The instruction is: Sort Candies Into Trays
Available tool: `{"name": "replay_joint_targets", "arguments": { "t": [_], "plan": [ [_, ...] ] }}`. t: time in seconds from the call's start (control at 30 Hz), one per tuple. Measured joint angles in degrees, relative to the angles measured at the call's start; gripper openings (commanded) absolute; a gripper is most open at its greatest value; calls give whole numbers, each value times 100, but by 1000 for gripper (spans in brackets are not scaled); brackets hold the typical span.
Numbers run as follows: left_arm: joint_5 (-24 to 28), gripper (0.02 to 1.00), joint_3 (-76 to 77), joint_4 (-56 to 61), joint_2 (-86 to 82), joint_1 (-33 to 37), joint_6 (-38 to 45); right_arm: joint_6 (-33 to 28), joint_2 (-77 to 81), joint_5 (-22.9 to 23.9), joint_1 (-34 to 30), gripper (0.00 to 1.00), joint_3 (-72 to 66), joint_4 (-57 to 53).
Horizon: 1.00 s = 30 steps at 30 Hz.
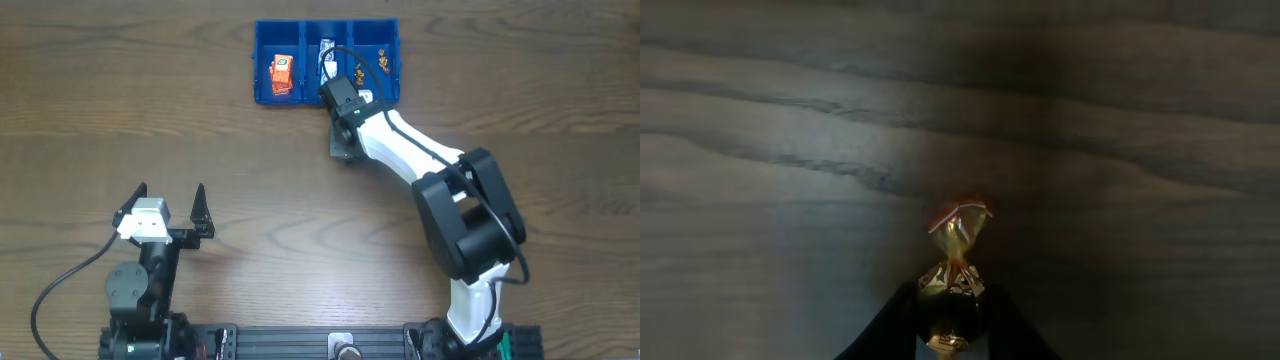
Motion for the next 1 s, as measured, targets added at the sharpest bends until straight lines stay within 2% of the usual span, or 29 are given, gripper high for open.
{"name": "replay_joint_targets", "arguments": {
  "t": [0.13, 0.27, 0.4, 0.67, 0.83, 1.0],
  "plan": [
    [0, 996, 0, 0, 0, 0, 0, -103, -1047, 103, 2, 169, 0, 50],
    [0, 996, 0, 0, 0, 0, 2, -350, -2378, 555, 9, 198, 157, 472],
    [0, 996, 0, 0, 0, 0, 0, -708, -2846, 824, -107, 198, 435, 1051],
    [0, 996, 0, 0, 0, 0, 0, -1150, -1790, 1029, -638, 198, 459, 1803],
    [0, 996, 0, -2, 0, 0, 0, -1239, -815, 970, -680, 198, 407, 1904],
    [0, 996, 0, 0, 0, 0, 0, -1241, -496, 874, -713, 198, 382, 1958]
  ]
}}
